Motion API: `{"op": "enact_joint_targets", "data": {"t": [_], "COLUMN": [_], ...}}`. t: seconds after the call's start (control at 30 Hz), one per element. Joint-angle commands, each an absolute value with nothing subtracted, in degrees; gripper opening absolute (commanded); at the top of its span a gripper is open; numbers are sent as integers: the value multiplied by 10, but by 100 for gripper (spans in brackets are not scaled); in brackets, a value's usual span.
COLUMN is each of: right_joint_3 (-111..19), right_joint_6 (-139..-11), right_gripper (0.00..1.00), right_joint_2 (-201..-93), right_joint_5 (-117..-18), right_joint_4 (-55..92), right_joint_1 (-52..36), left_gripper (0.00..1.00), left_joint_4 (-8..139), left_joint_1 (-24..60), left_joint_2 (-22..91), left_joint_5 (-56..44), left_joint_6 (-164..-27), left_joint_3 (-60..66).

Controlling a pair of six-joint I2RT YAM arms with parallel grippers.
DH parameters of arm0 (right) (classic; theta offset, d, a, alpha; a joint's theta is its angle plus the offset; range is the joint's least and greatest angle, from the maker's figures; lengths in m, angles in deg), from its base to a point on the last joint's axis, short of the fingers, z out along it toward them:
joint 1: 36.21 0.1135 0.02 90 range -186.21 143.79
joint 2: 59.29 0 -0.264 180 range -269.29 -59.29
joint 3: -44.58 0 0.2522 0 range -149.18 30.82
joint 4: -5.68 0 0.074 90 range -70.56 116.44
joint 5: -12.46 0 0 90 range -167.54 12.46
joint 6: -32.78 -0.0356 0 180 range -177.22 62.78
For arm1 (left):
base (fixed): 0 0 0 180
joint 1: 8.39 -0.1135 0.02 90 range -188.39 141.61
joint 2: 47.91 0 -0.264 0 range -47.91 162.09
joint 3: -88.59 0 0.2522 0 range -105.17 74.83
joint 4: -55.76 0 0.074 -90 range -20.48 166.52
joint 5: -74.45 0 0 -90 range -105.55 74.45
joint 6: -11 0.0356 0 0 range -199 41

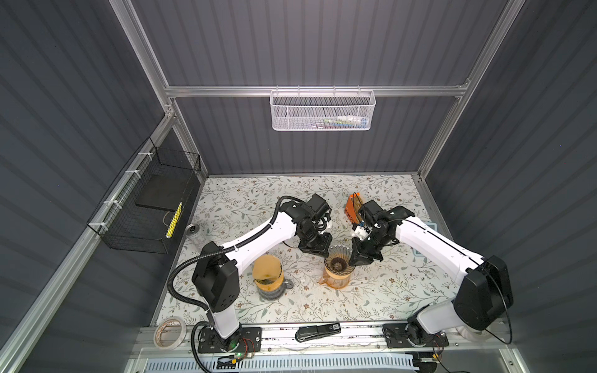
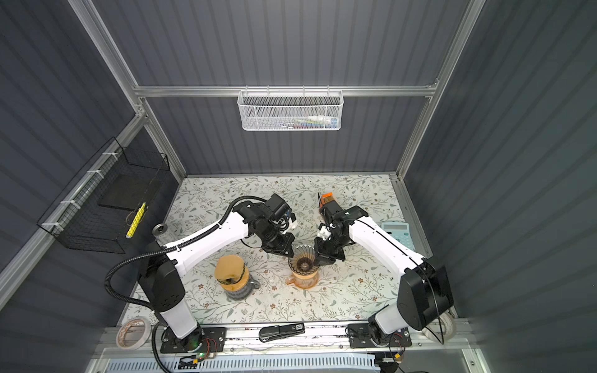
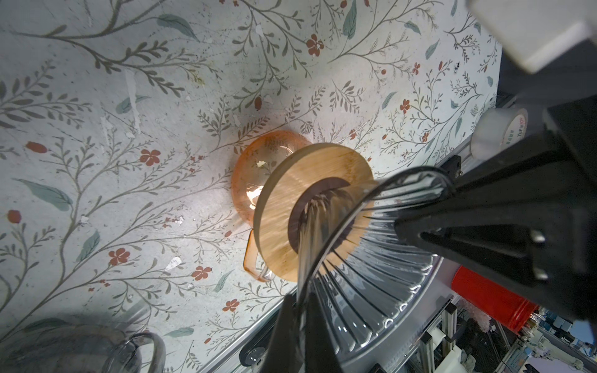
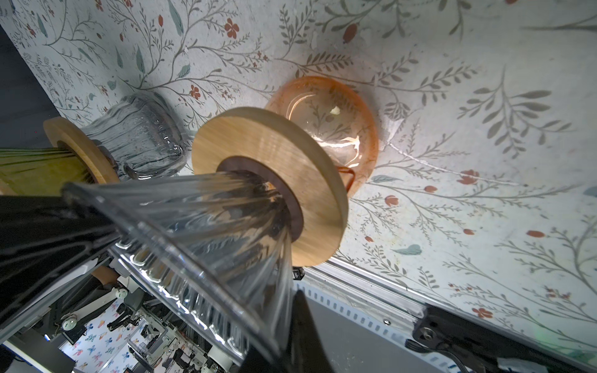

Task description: Place the coffee filter in the dripper

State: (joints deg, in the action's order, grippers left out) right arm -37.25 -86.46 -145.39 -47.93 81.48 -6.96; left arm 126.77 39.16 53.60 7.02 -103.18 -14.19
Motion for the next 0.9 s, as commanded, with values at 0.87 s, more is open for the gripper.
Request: {"op": "enact_joint_targets", "data": {"t": [0.87], "right_joint_3": [-359], "right_joint_6": [-887], "right_gripper": [0], "right_joint_2": [-1516], "right_joint_5": [-538], "right_joint_4": [679], "right_joint_1": [-34], "left_gripper": [0], "left_joint_4": [1304], "left_joint_1": [421], "left_joint_2": [571], "left_joint_5": [-2], "left_joint_6": [-1026], "left_joint_3": [-106]}}
